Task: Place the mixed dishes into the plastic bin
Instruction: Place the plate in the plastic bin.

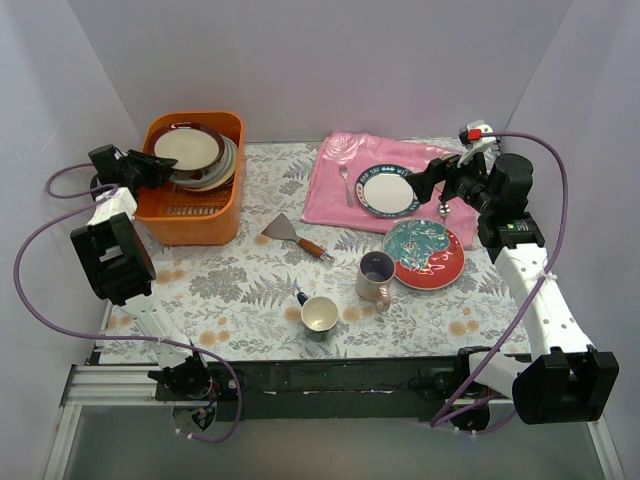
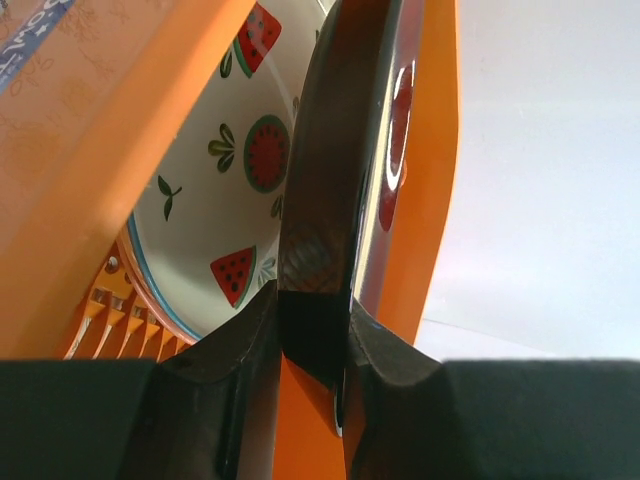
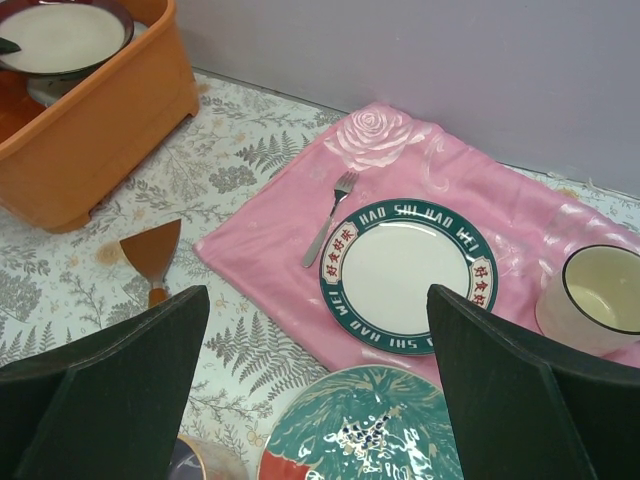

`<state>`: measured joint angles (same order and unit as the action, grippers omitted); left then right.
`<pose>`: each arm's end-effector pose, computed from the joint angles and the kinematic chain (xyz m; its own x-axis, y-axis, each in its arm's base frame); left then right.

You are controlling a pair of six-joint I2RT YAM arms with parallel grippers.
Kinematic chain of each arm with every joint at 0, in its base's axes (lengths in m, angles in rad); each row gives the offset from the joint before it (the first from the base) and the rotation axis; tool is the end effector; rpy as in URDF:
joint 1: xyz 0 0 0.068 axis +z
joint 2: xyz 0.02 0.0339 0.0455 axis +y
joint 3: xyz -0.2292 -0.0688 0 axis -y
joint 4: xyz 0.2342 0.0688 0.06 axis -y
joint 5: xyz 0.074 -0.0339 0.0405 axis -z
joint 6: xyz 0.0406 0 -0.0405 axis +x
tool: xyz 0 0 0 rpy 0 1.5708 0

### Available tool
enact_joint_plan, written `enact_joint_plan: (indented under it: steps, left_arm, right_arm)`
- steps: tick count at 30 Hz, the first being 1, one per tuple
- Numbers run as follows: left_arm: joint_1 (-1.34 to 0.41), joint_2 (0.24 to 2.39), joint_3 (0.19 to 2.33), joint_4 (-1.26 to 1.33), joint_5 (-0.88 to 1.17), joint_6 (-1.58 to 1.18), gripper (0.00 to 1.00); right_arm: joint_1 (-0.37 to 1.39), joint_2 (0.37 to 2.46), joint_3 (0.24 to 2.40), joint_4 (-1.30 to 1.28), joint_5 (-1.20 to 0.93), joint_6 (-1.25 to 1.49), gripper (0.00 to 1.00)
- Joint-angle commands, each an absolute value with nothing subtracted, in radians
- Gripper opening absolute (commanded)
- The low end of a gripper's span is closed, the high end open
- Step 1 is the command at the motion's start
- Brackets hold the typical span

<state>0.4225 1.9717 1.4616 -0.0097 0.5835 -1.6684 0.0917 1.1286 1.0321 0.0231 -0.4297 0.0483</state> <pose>0.4075 0.1587 0.2090 -0.0493 -0.9328 0.3569 -0.4600 -0.2960 -0.8371 0.2687 0.0417 0.3497 -0.0969 0.0352 -0.9947 -0.4929 0.8665 0.0787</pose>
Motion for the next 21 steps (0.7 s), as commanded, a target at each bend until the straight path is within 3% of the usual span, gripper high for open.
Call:
enact_joint_plan:
  steps: [1,21]
  left_arm:
    - [0.428,1.957,1.529,0.035,0.626,-1.678,0.19]
    - [0.37,2.028,1.744,-0.319,0.437,-1.508,0.33]
  right_arm:
    - [0.084,1.134,1.04,0.038,-0.445,0.049,0.97]
    - [0.081,1.147,1.042,0.048,-0.449,0.054,0.97]
